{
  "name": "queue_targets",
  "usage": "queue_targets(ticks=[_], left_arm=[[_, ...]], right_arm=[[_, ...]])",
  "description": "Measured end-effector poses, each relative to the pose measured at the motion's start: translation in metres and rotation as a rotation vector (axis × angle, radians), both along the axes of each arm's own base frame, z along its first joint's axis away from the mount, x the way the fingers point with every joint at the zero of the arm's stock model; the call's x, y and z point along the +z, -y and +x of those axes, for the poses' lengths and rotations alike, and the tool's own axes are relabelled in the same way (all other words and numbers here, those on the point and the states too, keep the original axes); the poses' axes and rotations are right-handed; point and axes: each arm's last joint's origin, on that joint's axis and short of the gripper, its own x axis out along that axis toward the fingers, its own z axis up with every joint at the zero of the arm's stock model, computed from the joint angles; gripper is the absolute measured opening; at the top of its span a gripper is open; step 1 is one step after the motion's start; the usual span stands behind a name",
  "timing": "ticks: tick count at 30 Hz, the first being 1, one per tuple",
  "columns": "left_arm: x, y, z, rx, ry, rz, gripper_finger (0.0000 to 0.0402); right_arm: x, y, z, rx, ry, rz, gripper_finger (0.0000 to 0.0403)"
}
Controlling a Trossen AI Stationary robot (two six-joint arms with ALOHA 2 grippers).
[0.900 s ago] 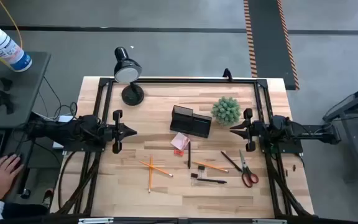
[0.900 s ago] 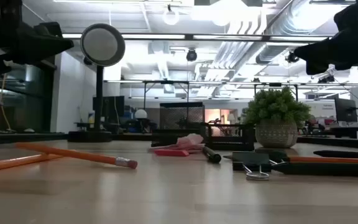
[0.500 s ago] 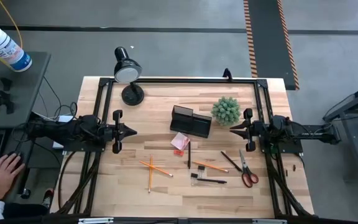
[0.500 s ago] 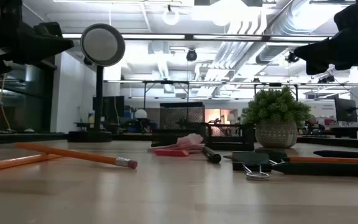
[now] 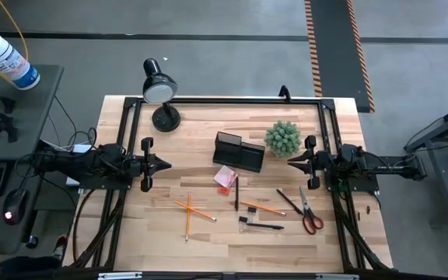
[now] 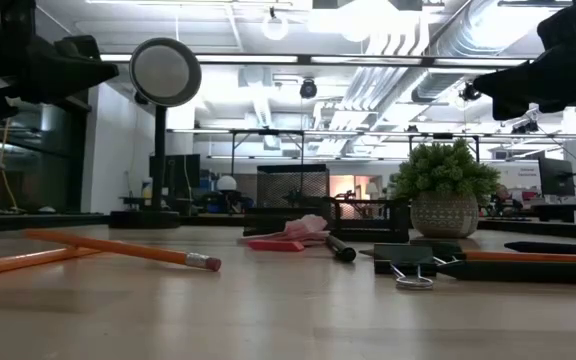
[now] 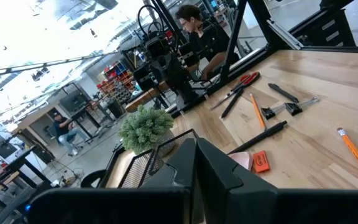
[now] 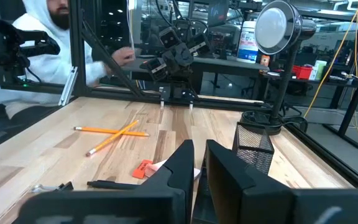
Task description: Pick and place office supplies into organizer
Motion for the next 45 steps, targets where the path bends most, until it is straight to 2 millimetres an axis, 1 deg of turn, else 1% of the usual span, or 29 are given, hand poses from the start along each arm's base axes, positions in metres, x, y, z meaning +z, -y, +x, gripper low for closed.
queue_targets(ticks=[26, 45], left_arm=[[0.0001, 0.0000, 0.0000, 0.000, 0.000, 0.000, 0.0003], [0.0000, 0.0000, 0.0000, 0.000, 0.000, 0.000, 0.0003]], right_arm=[[0.0000, 0.0000, 0.0000, 0.000, 0.000, 0.000, 0.0041], [0.0000, 0.0000, 0.0000, 0.000, 0.000, 0.000, 0.0035]])
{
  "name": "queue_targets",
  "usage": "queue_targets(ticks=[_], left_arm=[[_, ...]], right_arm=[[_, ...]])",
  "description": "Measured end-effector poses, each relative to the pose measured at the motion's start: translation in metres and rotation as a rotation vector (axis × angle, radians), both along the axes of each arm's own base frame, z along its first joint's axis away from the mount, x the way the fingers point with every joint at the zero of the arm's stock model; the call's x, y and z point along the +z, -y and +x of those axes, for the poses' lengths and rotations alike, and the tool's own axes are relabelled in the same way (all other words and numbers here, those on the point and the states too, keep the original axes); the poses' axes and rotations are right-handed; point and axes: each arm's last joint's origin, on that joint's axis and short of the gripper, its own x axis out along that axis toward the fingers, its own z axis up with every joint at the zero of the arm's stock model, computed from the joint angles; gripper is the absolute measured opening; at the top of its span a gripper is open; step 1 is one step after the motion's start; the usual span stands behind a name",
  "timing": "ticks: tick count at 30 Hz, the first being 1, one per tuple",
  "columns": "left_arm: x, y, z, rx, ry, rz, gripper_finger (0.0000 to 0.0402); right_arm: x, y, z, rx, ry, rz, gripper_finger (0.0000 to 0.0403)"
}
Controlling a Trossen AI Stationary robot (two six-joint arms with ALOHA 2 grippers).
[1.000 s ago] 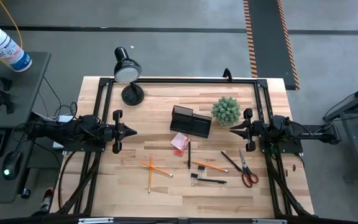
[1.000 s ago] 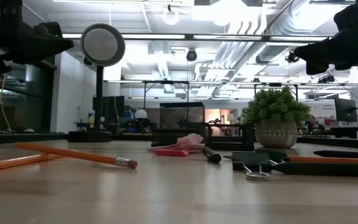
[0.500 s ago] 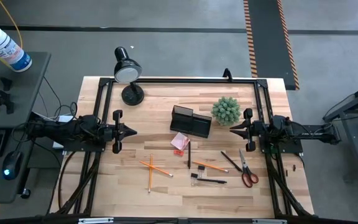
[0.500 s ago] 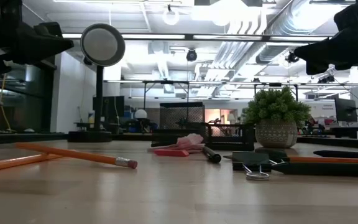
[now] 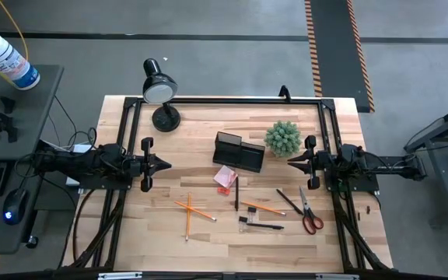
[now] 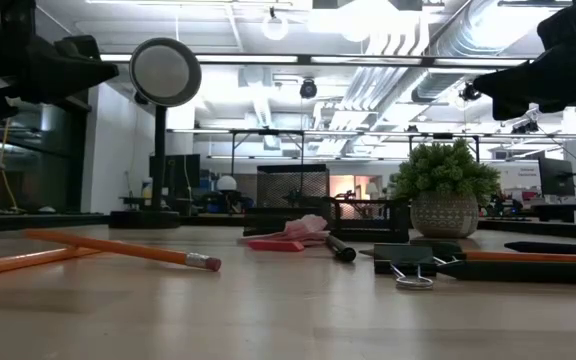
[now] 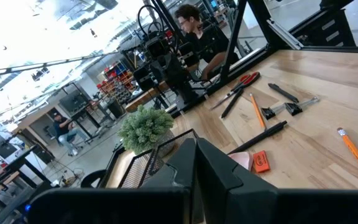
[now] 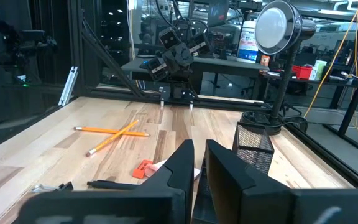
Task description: Pick and place office supplies into organizer
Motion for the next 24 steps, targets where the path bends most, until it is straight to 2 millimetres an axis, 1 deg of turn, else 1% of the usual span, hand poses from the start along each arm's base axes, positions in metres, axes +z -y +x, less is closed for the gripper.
queue_targets(ticks=[24], left_arm=[[0.0000, 0.0000, 0.0000, 0.000, 0.000, 0.000, 0.0003]], right_arm=[[0.0000, 0.0000, 0.0000, 0.000, 0.000, 0.000, 0.0038]])
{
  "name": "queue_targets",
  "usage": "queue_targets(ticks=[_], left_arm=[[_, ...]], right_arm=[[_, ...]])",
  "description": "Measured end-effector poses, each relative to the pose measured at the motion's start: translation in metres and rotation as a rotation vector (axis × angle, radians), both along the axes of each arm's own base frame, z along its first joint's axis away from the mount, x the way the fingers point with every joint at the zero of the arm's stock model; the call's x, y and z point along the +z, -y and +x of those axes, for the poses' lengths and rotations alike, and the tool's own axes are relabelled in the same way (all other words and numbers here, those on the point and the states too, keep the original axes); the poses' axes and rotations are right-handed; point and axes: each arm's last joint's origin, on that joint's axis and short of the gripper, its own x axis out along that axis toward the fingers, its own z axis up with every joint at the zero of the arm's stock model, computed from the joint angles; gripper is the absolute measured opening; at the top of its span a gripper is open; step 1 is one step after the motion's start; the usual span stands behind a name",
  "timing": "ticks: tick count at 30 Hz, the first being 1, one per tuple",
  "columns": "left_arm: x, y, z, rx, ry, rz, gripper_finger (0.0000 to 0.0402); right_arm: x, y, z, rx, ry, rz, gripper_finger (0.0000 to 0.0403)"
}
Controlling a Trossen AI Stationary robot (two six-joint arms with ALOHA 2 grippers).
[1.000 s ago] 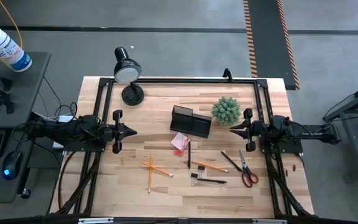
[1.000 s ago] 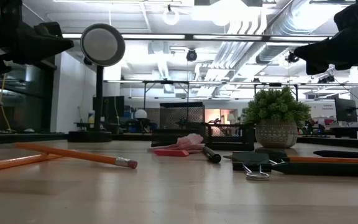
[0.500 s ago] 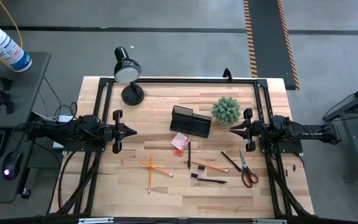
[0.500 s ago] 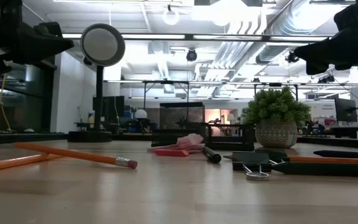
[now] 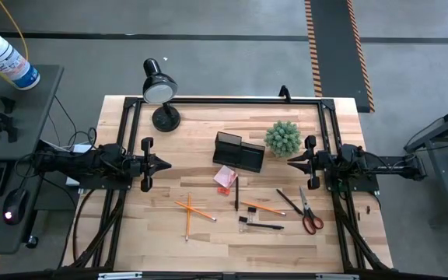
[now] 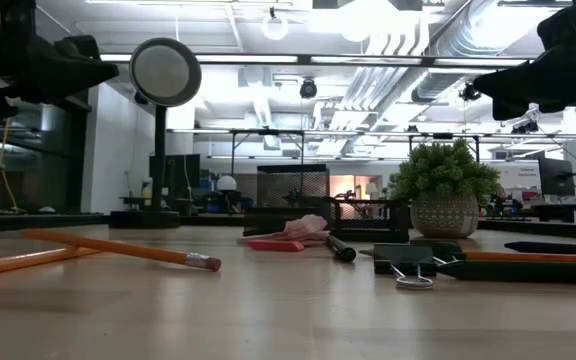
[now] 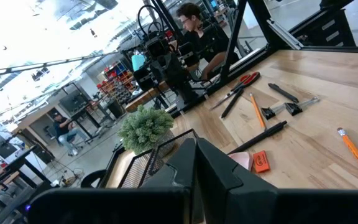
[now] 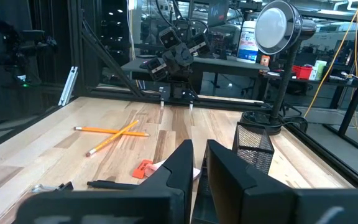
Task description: Pick and place office supplies into organizer
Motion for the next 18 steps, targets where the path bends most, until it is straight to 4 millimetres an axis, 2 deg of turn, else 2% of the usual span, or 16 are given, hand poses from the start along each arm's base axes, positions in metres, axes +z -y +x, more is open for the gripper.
queue_targets(ticks=[18], left_arm=[[0.0001, 0.0000, 0.0000, 0.000, 0.000, 0.000, 0.0003]], right_arm=[[0.0000, 0.0000, 0.0000, 0.000, 0.000, 0.000, 0.0035]])
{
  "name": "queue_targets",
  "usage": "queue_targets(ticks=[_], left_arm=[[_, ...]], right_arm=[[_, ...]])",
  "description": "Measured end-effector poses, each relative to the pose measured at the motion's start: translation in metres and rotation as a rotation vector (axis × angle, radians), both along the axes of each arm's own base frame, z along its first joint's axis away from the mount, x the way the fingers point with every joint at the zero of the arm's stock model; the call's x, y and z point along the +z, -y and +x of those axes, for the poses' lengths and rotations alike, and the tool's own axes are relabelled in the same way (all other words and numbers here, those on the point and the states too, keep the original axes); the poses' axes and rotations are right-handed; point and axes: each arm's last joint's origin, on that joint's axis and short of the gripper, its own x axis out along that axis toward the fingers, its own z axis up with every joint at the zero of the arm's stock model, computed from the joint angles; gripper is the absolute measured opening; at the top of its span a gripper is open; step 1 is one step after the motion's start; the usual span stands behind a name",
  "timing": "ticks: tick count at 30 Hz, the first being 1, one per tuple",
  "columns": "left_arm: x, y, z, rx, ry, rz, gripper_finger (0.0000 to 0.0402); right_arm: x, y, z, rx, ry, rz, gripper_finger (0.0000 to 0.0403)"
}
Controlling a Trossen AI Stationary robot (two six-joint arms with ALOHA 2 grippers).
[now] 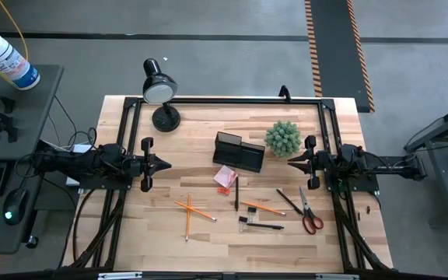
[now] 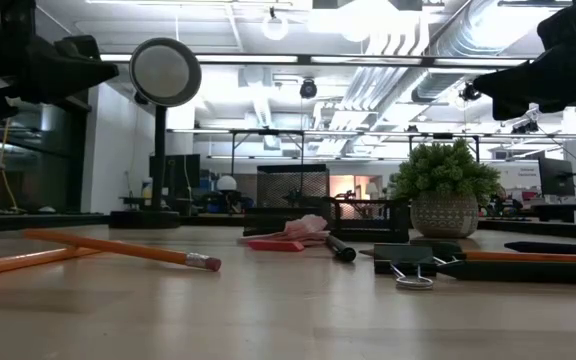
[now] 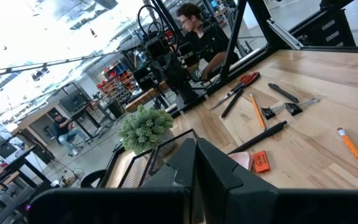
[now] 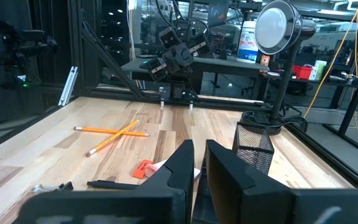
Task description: Pick and place office supplies into organizer
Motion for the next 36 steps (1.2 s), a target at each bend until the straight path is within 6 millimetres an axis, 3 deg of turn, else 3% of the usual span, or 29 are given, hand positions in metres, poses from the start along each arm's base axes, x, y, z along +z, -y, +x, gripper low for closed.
queue_targets(ticks=[25, 36], left_arm=[[0.002, 0.000, 0.000, 0.000, 0.025, 0.001, 0.0003], [0.024, 0.000, -0.003, -0.002, 0.252, -0.073, 0.0003]], right_arm=[[0.001, 0.000, 0.000, 0.007, 0.014, -0.020, 0.0037], [0.027, 0.000, -0.004, 0.006, 0.288, 0.042, 0.0037]])
